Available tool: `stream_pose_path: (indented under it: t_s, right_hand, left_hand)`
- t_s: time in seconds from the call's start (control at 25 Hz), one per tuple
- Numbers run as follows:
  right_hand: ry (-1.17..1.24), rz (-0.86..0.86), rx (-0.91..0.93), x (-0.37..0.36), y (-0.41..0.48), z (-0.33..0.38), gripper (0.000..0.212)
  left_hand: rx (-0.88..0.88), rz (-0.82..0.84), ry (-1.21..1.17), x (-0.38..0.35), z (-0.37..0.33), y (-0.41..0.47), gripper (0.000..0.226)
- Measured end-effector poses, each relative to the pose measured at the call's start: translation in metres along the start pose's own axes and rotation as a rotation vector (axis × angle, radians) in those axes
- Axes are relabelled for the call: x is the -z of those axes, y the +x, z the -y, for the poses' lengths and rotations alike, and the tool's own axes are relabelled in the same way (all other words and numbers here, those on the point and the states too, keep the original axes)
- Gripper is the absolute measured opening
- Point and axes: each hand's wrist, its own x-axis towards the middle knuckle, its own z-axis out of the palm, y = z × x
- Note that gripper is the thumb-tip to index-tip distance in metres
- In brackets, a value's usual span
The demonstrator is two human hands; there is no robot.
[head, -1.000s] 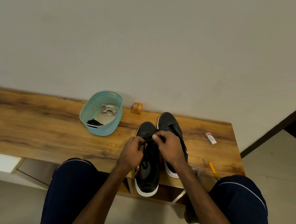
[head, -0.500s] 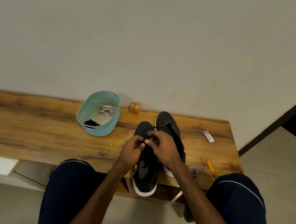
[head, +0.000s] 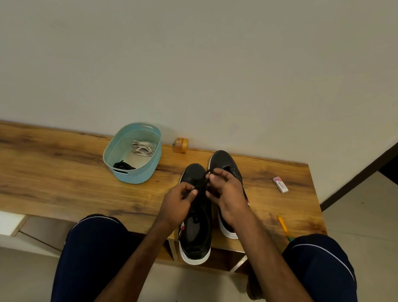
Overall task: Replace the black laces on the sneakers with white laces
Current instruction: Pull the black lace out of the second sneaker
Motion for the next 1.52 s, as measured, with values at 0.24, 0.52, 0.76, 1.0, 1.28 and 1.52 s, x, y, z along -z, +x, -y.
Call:
stream_pose_path:
  t_s: [0.24, 0.52, 0.76, 1.0, 1.28, 1.52]
  right_hand:
    - [0.427, 0.042, 0.035, 0.028, 0.004, 0.047, 0.010]
    - [-0.495, -0.381, 0.273, 0.047, 0.007, 0.034, 0.033]
    - [-1.097, 0.012, 0.391, 0.011, -0.007, -0.014, 0.029]
    - [-0.736, 0.111, 0.264, 0.003, -0.009, -0.021, 0.023]
    - [0.142, 0.113, 0.101, 0.028, -0.007, 0.023, 0.030]
    - [0.443, 0.109, 0.081, 0.039, -0.010, 0.040, 0.024]
  left_hand:
    - [0.048, -0.048, -0.075, 0.002, 0.003, 0.000, 0.012]
    - [0.061, -0.066, -0.088, 0.000, 0.001, 0.000, 0.013]
    - [0.066, -0.012, -0.132, 0.002, -0.006, -0.004, 0.021]
    - [0.078, -0.047, -0.148, 0.009, -0.009, -0.008, 0.017]
    - [0.401, -0.031, -0.587, 0.030, -0.028, 0.001, 0.016]
    - [0.262, -0.133, -0.755, 0.057, -0.045, 0.003, 0.018]
